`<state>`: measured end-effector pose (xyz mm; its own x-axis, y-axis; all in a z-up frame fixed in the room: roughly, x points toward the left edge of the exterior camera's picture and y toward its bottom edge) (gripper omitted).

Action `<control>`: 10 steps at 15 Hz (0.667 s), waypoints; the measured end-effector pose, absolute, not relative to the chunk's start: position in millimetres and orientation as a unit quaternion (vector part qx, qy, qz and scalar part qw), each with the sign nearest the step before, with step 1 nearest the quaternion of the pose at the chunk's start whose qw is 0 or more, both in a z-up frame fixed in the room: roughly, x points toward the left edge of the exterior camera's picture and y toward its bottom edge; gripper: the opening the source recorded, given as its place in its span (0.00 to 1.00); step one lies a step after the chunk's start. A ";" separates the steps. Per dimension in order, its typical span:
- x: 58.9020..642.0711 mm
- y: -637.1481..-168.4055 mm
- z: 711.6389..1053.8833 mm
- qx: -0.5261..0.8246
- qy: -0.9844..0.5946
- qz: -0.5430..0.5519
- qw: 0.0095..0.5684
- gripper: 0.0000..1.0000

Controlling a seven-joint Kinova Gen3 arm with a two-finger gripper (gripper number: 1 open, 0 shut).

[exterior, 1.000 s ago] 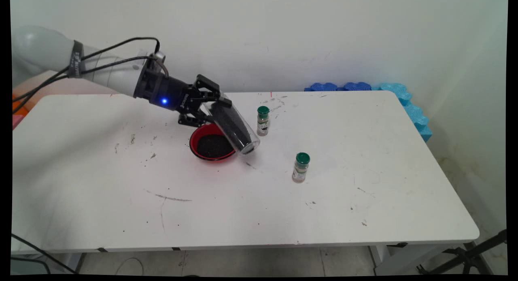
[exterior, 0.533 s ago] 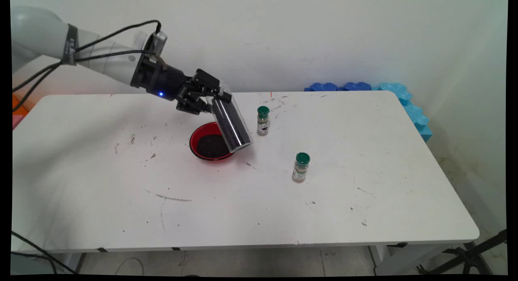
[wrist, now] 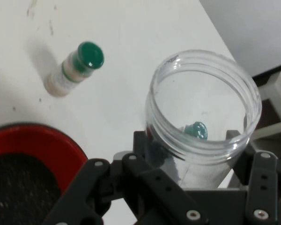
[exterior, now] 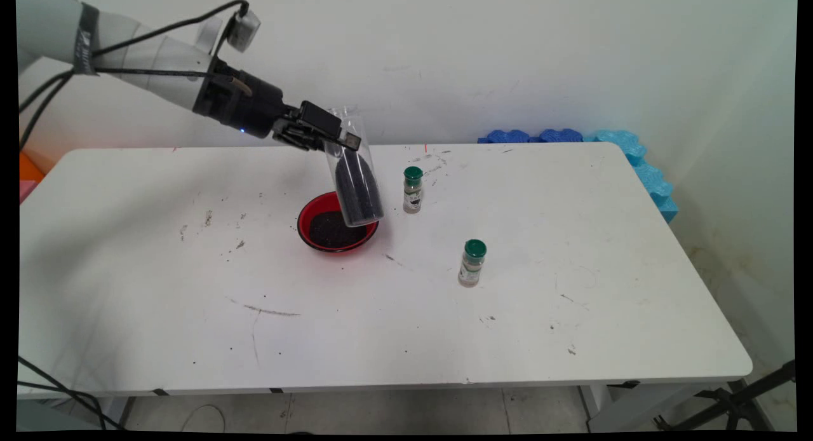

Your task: Pour the black seasoning powder in the red bowl

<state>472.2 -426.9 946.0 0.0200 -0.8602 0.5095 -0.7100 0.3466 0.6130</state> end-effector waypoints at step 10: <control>449.8 -411.5 1002.3 0.392 -0.807 0.032 0.440 0.00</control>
<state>449.8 -411.5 1002.3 -0.3053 -0.6039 0.7362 -0.6603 0.6914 0.2933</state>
